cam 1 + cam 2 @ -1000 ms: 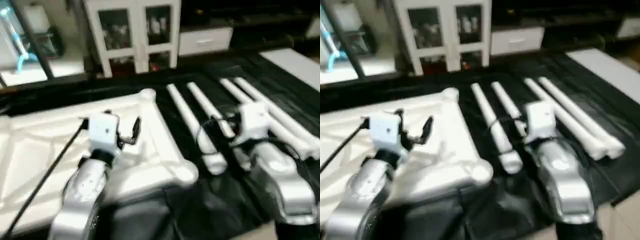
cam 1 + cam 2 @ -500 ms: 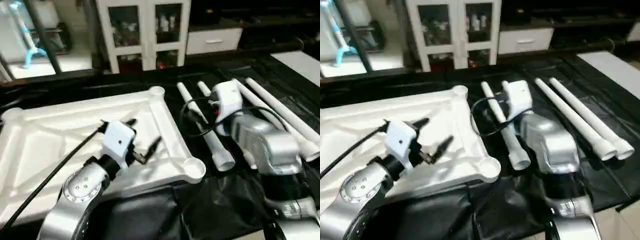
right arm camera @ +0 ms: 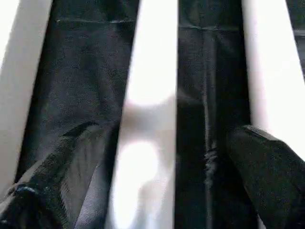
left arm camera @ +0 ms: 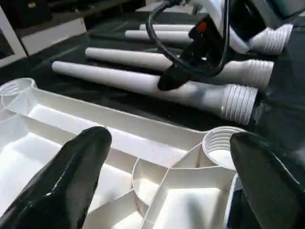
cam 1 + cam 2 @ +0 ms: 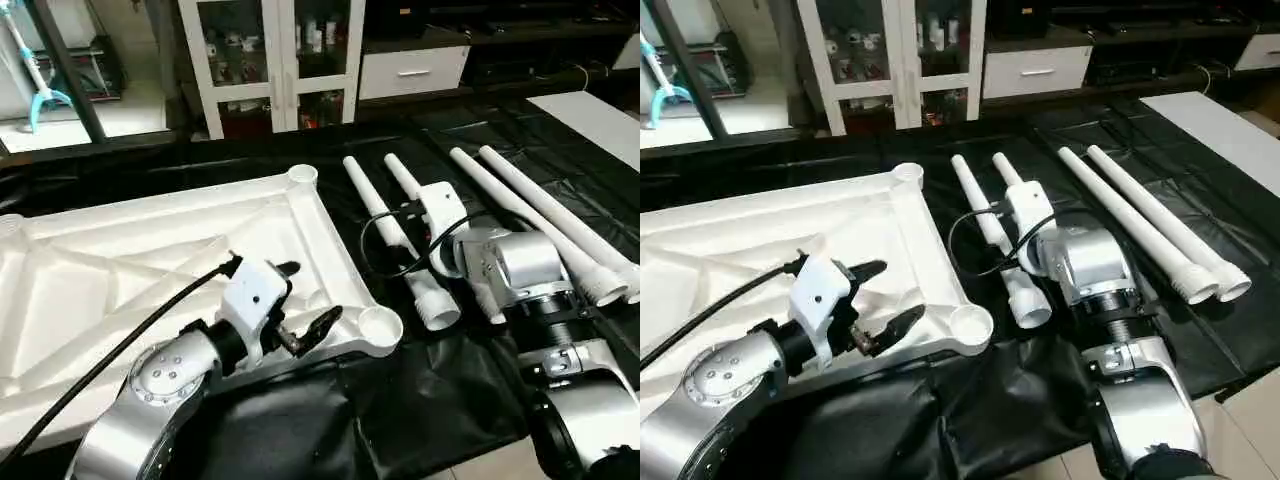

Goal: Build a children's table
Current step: Pick table leg

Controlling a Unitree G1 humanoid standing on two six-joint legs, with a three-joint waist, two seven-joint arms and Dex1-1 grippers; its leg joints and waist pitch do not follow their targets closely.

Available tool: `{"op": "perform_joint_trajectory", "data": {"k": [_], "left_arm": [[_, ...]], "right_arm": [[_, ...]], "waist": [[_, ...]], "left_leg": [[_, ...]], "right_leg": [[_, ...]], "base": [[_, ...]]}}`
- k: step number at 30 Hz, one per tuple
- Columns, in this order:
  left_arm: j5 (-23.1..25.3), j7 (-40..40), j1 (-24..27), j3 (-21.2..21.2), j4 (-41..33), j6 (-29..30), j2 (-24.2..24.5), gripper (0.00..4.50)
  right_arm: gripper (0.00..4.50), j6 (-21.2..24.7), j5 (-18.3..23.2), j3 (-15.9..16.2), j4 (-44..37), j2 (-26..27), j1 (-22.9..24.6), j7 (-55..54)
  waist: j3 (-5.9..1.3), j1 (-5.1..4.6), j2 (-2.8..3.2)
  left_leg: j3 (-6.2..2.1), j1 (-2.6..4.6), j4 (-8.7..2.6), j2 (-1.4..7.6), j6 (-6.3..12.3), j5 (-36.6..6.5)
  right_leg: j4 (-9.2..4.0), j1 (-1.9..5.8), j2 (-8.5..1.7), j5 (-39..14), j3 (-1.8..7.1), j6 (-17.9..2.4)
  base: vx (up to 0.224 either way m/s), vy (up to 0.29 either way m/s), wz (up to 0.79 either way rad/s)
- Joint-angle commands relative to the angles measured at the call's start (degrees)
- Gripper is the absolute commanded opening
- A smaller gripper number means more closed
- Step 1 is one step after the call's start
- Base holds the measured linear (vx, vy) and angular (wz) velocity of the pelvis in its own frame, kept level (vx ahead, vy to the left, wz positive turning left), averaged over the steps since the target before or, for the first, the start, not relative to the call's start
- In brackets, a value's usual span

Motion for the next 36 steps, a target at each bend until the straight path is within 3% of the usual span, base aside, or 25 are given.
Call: {"op": "perform_joint_trajectory", "data": {"k": [1,6,8,13,17,19,23,28,36], "left_arm": [[-0.58,-0.50,0.25,0.15,-1.56,0.84,0.77,4.49],[-3.24,-3.06,0.48,-0.69,-3.49,3.13,1.90,4.49],[-3.75,-3.40,0.65,-0.86,-4.11,3.58,2.01,4.49],[-7.84,-4.87,1.44,-0.67,-7.58,6.61,1.89,4.50],[-8.47,-5.01,1.36,-0.79,-7.99,7.33,2.23,4.50],[-8.41,-5.07,1.20,-0.70,-8.04,7.51,2.52,4.50],[-9.14,-4.98,1.07,-0.53,-8.54,8.37,3.08,4.50],[-9.02,-4.89,0.96,-0.73,-8.17,8.05,3.14,4.50],[-8.87,-4.98,1.04,-1.57,-7.67,7.30,3.49,4.50]], "right_arm": [[4.50,0.70,0.05,0.29,2.53,-0.42,-1.18,1.12],[4.50,1.77,1.46,0.33,8.41,-0.14,-2.52,5.40],[4.50,2.01,1.48,0.55,8.35,-0.22,-2.40,5.68],[3.92,2.54,1.84,1.34,7.55,-0.59,-2.02,7.43],[3.72,1.21,1.18,1.89,8.31,-0.90,-2.53,9.05],[3.59,0.29,-0.09,3.49,8.00,-1.43,-2.65,9.50],[3.26,0.93,-1.58,5.62,7.55,-2.29,-2.91,10.22],[2.84,1.69,-1.39,5.02,8.70,-2.46,-3.06,10.36],[2.11,1.99,0.22,3.51,9.70,-2.71,-2.22,11.69]], "waist": [[-3.59,0.15,-0.56],[-3.73,0.44,-0.57],[-3.50,0.53,-0.72],[-2.85,0.55,-0.70],[-2.67,0.50,-0.93],[-2.88,0.55,-0.60],[-2.98,0.54,-0.82],[-3.14,0.78,-0.89],[-3.31,1.06,-0.69]], "left_leg": [[-1.02,2.02,-5.25,3.59,-2.71,-11.63],[-0.39,2.07,-4.83,3.74,-0.12,-7.27],[-0.18,2.17,-4.99,3.87,0.16,-8.10],[-0.17,2.54,-5.57,4.06,-3.13,-15.99],[-0.23,2.66,-5.75,4.02,-4.76,-18.90],[-0.30,2.67,-5.73,4.06,-5.16,-17.92],[-0.10,2.53,-5.64,3.97,-4.79,-15.09],[0.12,2.54,-5.41,4.00,-3.25,-12.48],[0.18,2.74,-5.41,4.05,-4.03,-13.70]], "right_leg": [[-4.26,0.77,-2.10,-0.55,1.09,-12.90],[-3.82,0.98,-1.97,4.86,1.00,-15.49],[-3.93,0.85,-1.93,3.33,1.04,-15.64],[-4.62,0.21,-1.98,-6.67,1.28,-14.38],[-5.00,-0.09,-2.08,-10.87,1.44,-12.61],[-4.88,-0.05,-2.08,-9.68,1.47,-12.23],[-4.55,0.12,-1.80,-4.79,1.39,-12.94],[-4.40,0.41,-1.80,-1.77,1.39,-14.16],[-4.44,0.35,-1.77,-3.18,1.39,-14.16]], "base": [[0.000,0.000,0.00],[0.000,0.000,0.00],[0.000,0.000,0.00],[0.000,0.000,0.00],[0.000,0.000,0.00],[0.000,0.000,0.00],[0.000,0.000,0.00],[0.000,0.000,0.00],[0.000,0.000,0.00]]}}
